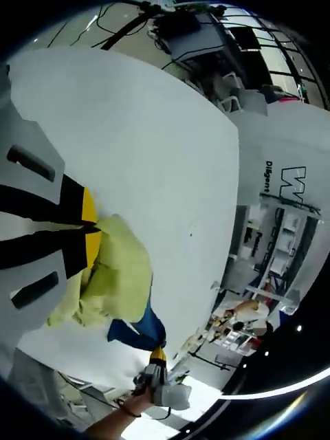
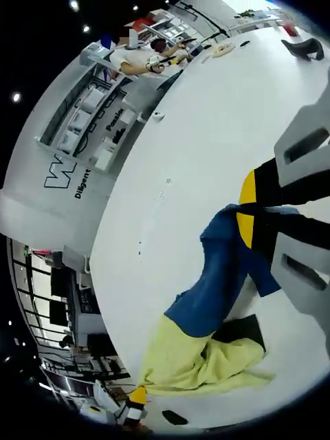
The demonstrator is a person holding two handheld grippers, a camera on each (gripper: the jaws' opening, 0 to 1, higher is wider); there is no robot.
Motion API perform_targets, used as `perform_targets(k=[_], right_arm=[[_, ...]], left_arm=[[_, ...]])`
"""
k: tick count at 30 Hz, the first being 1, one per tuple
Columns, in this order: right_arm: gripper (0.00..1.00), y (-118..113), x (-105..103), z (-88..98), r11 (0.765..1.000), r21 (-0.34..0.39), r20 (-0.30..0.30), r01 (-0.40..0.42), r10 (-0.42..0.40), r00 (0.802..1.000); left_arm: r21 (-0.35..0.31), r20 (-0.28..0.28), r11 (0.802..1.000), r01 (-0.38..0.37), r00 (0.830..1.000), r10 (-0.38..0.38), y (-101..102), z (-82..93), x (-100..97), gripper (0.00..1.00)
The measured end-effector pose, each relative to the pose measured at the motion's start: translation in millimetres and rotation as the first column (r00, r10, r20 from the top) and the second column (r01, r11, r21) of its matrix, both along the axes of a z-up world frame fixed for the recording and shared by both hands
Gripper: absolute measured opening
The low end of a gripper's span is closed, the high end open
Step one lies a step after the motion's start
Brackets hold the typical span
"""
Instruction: Fold the garment on the visible template until the final outline fits inside the template.
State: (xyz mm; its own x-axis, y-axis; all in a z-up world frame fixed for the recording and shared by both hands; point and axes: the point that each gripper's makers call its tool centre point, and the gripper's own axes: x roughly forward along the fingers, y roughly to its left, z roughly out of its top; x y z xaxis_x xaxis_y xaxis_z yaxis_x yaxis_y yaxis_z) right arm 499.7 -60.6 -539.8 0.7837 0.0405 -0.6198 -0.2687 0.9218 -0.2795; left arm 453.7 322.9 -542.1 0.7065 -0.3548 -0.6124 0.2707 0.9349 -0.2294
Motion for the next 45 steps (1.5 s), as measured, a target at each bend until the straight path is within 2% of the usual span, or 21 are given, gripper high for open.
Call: perform_targets(k=[7,9,11,13,15,18,21,23,27,30,32,36,38,39,42,45], right_arm=[[0.00,-4.0,8.3,-9.6,1.000,0.016,-0.026,-0.012,0.013,1.000],[0.00,0.6,7.1,-12.4,0.999,0.052,-0.039,-0.015,0.017,0.999],[0.00,2.4,5.3,-12.7,0.998,0.067,-0.040,-0.007,0.010,0.999],[0.03,5.1,1.8,-13.1,0.997,0.077,-0.043,-0.002,0.005,0.999],[0.15,16.9,-2.1,-11.4,0.992,0.122,-0.029,-0.022,0.026,0.999],[0.26,32.5,-12.2,-9.6,0.990,0.121,-0.015,-0.069,0.071,0.997],[0.31,69.9,-29.4,-7.9,0.963,0.197,0.008,-0.185,0.187,0.982],[0.35,89.8,-43.1,-10.0,0.945,0.215,0.004,-0.245,0.250,0.968],[0.42,115.2,-60.4,-14.9,0.923,0.261,0.009,-0.284,0.292,0.956],[0.48,127.8,-70.2,-23.9,0.903,0.316,-0.014,-0.291,0.311,0.950],[0.51,137.7,-79.6,-31.3,0.890,0.343,-0.032,-0.299,0.329,0.944],[0.53,151.5,-92.7,-42.7,0.878,0.347,-0.053,-0.328,0.368,0.928],[0.52,157.4,-98.8,-49.2,0.875,0.350,-0.069,-0.335,0.381,0.922],[0.52,160.8,-101.7,-52.1,0.871,0.358,-0.075,-0.337,0.387,0.919],[0.50,169.3,-108.6,-64.3,0.867,0.376,-0.106,-0.325,0.389,0.915],[0.48,173.3,-110.7,-71.7,0.871,0.372,-0.119,-0.322,0.388,0.914]], left_arm=[[0.010,0.003,1.000,-0.010,1.000,0.010,3.6,-3.2,7.4,0.00],[0.055,0.023,0.998,-0.001,1.000,0.000,3.3,-4.3,9.7,0.01],[0.135,0.033,0.991,0.020,0.999,-0.024,4.7,-7.4,8.2,0.09],[0.103,0.021,0.994,0.025,0.999,-0.027,-1.7,-9.9,3.8,0.21],[0.047,0.005,0.999,0.017,1.000,-0.017,-9.1,-11.3,-2.2,0.33],[0.037,0.005,0.999,0.017,1.000,-0.017,-14.3,-12.8,-10.1,0.38],[0.037,-0.002,0.999,0.019,1.000,-0.019,-20.2,-16.3,-19.7,0.44],[0.026,-0.015,0.999,0.018,1.000,-0.017,-24.9,-18.1,-27.7,0.47],[0.003,-0.017,1.000,-0.011,1.000,0.011,-35.6,-19.6,-40.6,0.53],[0.000,-0.026,1.000,-0.013,1.000,0.013,-45.8,-25.5,-53.2,0.59],[0.003,-0.037,1.000,-0.020,0.999,0.020,-51.1,-31.2,-62.0,0.60],[-0.027,-0.065,0.999,-0.024,0.998,0.023,-66.6,-40.0,-81.4,0.61],[-0.029,-0.082,0.997,-0.077,0.994,0.075,-71.3,-44.3,-91.7,0.54],[-0.043,-0.082,0.998,-0.056,0.995,0.053,-79.9,-46.6,-97.2,0.53],[-0.040,-0.103,0.999,-0.027,0.994,0.023,-93.7,-53.4,-107.9,0.59],[-0.032,-0.112,0.999,-0.014,0.994,0.011,-105.2,-57.7,-117.4,0.53]])
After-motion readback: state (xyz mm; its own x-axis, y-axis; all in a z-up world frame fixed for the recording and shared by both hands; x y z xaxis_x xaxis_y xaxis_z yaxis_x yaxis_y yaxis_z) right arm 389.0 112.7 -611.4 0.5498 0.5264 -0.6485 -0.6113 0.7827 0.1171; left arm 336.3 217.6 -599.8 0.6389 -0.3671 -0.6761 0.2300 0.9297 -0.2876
